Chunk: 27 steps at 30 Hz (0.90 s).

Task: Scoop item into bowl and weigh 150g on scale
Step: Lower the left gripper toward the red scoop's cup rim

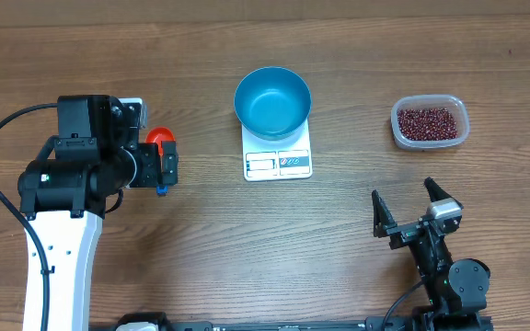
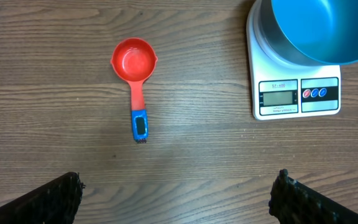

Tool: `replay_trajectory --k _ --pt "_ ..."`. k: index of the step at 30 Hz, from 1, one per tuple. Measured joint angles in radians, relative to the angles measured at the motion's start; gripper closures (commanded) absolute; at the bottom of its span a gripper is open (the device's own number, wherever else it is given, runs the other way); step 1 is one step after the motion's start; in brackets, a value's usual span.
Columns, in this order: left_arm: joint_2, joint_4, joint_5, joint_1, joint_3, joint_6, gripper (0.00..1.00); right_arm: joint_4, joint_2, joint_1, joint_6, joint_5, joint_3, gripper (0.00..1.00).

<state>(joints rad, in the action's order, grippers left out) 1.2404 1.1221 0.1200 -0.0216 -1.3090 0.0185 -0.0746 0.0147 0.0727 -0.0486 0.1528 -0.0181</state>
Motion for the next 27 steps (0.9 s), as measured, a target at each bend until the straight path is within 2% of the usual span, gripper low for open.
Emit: replay_trajectory --k 15,27 --pt "0.126 0.000 0.000 0.000 -0.001 0.000 0.00 0.000 0.000 0.000 -0.001 0.000 0.000 0.00" --pt "0.137 0.000 0.000 0.000 -0.001 0.000 0.00 0.000 0.000 0.000 -0.001 0.000 0.000 0.00"
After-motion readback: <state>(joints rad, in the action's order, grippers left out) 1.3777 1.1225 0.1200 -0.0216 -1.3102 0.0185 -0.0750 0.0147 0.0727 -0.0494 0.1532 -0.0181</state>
